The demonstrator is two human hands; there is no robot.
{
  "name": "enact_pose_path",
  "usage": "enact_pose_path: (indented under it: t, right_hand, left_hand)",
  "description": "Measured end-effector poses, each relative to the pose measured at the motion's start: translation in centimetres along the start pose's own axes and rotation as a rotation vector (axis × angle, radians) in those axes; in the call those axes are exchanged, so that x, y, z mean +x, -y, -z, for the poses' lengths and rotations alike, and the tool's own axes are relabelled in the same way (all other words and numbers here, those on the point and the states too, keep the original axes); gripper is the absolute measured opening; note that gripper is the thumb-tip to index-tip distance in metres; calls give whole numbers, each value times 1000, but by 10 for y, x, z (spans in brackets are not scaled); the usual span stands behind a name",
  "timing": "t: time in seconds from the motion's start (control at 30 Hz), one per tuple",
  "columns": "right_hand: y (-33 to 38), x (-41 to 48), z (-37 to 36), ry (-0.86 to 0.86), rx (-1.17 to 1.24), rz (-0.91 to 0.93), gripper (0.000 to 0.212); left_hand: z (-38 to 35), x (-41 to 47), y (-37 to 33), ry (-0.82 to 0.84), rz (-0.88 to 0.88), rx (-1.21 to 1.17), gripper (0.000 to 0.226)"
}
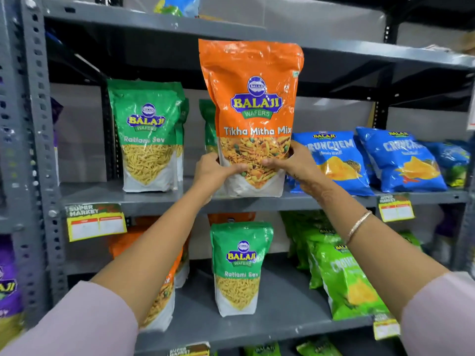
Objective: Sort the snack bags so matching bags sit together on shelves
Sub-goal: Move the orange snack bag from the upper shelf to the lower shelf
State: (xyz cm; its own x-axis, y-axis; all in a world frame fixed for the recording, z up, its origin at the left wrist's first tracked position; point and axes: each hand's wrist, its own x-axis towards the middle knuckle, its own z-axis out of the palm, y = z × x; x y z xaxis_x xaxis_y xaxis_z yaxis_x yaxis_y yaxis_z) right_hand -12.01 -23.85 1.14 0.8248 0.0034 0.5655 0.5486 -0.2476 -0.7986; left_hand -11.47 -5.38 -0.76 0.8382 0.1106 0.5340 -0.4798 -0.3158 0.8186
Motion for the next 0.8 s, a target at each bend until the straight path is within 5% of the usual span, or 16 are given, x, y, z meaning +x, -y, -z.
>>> enact_pose_path:
  t: [0.4,0.8]
  right_hand:
    - [-105,-121,60,-83,-78,-154,65]
    - [-268,-151,74,41,-150,-452,69]
  left_hand:
    - [-96,-110,73,162,100,-43,54]
    - [-194,-148,201,256,312,70,61]
